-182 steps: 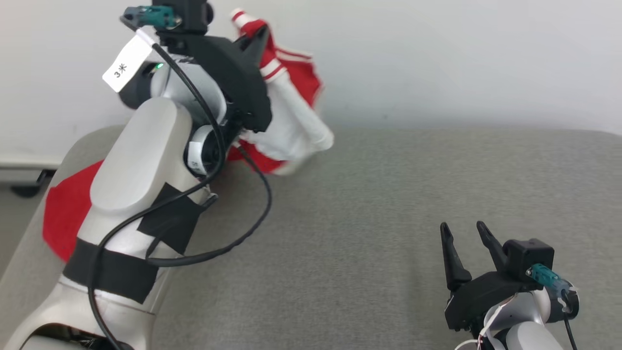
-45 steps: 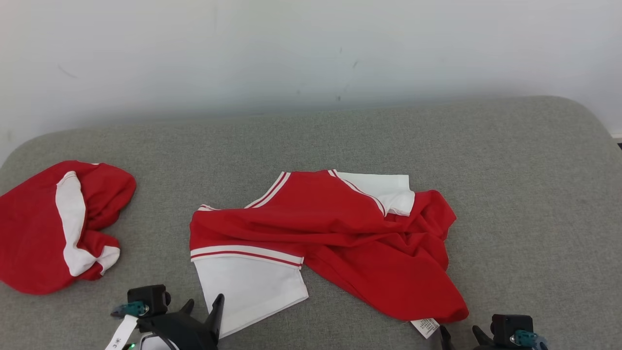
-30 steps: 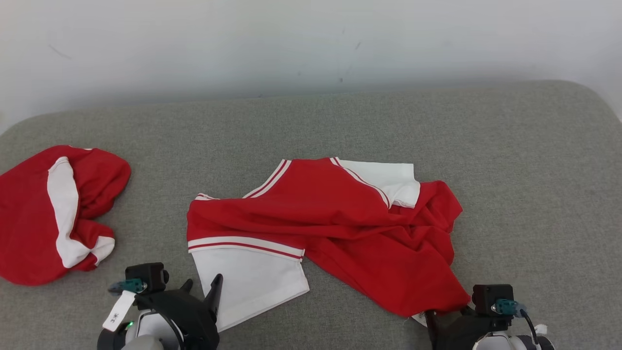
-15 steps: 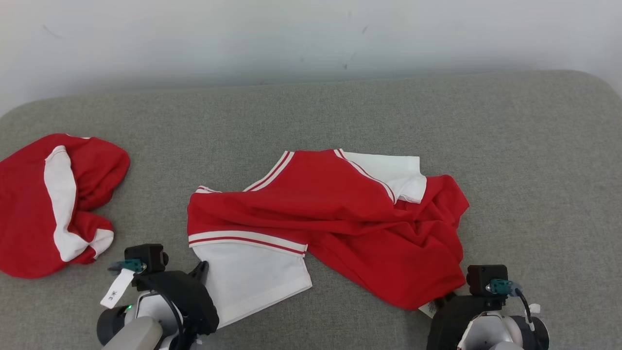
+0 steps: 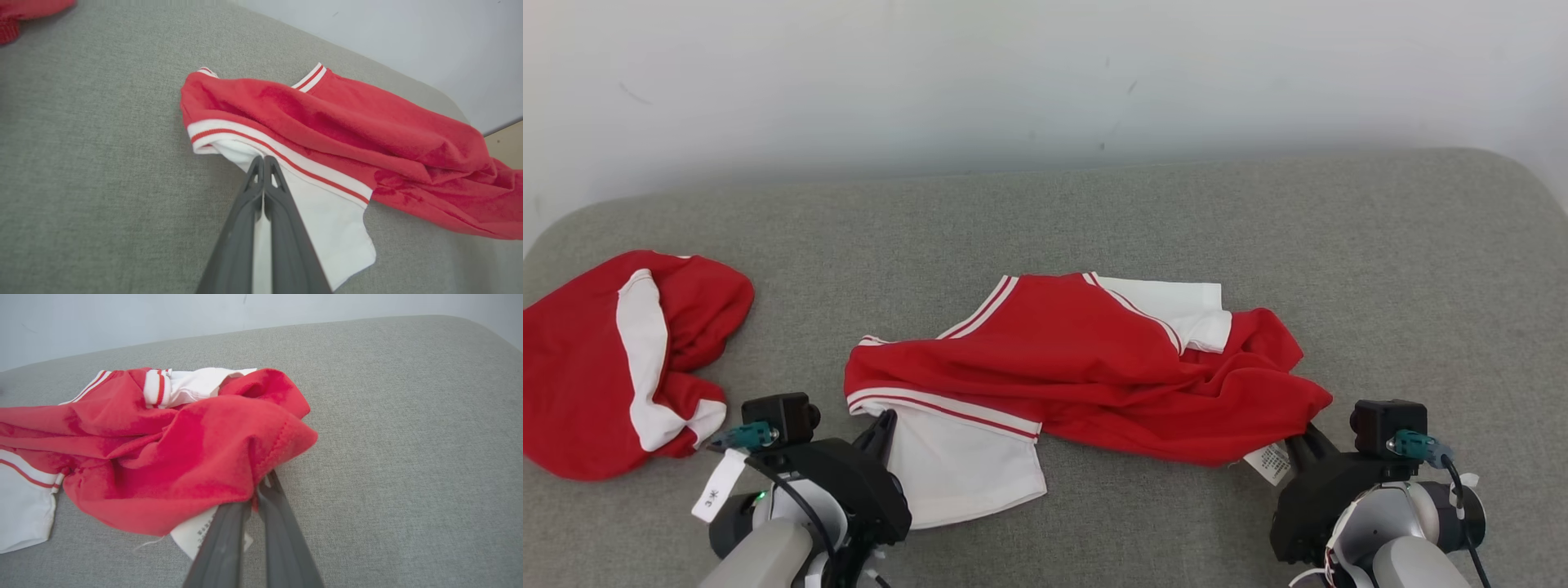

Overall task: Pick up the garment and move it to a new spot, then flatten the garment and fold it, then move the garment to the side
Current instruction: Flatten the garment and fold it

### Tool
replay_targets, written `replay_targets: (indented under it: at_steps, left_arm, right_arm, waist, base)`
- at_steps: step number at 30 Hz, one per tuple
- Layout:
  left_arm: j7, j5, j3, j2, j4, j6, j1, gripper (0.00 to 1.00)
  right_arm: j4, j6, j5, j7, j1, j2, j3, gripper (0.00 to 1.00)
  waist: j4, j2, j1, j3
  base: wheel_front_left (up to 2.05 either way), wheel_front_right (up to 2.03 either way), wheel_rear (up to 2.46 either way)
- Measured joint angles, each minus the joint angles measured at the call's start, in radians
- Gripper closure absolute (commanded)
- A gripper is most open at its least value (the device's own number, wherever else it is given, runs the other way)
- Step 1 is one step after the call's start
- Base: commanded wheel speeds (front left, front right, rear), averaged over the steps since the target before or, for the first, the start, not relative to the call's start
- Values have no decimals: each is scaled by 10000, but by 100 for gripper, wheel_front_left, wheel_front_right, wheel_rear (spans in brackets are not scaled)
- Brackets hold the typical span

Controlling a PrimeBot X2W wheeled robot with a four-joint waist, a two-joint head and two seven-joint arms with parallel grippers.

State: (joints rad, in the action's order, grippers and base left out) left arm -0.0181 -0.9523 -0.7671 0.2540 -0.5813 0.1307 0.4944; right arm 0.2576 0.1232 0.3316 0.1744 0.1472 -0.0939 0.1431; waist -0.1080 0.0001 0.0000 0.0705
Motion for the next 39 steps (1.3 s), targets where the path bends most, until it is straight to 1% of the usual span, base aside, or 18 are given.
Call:
replay_targets:
  at_steps: [7, 13, 15, 20, 25, 28, 30, 32, 34, 35, 37, 39]
  left_arm:
    - [-564, -4, 566, 115, 640, 4, 139, 100]
    - [-1074, -36, 1018, 44, 1739, -81, 904, 100]
    - [-1248, -90, 1164, -2, 2288, -100, 964, 100]
    - [-1661, -349, 1570, -6, 3741, -326, 960, 100]
    - [-1891, -880, 1998, -29, 5831, -510, 689, 100]
    - [-1904, -1183, 2171, -25, 7045, -500, 591, 100]
    - [-1820, -1310, 2205, -33, 7659, -418, 569, 100]
    - [-1615, -1231, 2111, 6, 7726, -284, 583, 100]
    - [-1350, -1221, 2067, -10, 7561, -240, 595, 100]
    - [-1250, -1208, 2040, -17, 7373, -178, 641, 100]
    - [-930, -1193, 2006, -38, 6757, -150, 834, 100]
    - [-650, -1195, 2013, -176, 5885, -75, 1247, 100]
  right_arm:
    - [-616, 0, -6, -460, 244, -79, -326, 100]
    - [-1687, 2, -291, -995, 1449, -625, -828, 100]
    - [-2111, 2, -351, -1137, 1481, -736, -941, 100]
    - [-3246, 2, -360, -1434, 1417, -796, -1227, 100]
    - [-4899, 6, -474, -1856, 941, -871, -1806, 100]
    - [-5916, 10, -520, -2010, 906, -907, -2153, 100]
    - [-6218, 10, -514, -1887, 914, -926, -2230, 100]
    - [-6032, 10, -418, -1634, 952, -928, -2220, 100]
    - [-5524, 6, -167, -1333, 1131, -897, -2052, 100]
    - [-5120, -17, 75, -1160, 1326, -848, -1948, 100]
    - [-3992, -236, 479, -744, 1865, -825, -1691, 100]
    - [-2765, -420, 892, -341, 2598, -702, -1436, 100]
  waist:
    - [12, -1, 0, -87]
    - [-25, 0, 0, -273]
    - [-29, 0, 0, -334]
    - [-32, -1, 0, -476]
    - [-35, 0, 0, -640]
    - [-45, -1, -2, -711]
    - [-61, -1, -2, -685]
    - [-84, -1, -2, -600]
    - [-105, -1, -1, -476]
    - [-116, -1, -2, -402]
    - [-138, -1, -2, -213]
    - [-162, 0, 0, 8]
  base:
    - [0, 0, 0]
    - [0, 0, 0]
    - [0, 0, 0]
    - [0, 0, 0]
    - [0, 0, 0]
    - [0, 0, 0]
    - [0, 0, 0]
    - [0, 0, 0]
    - [0, 0, 0]
    - [0, 0, 0]
    - [0, 0, 0]
    - [0, 0, 0]
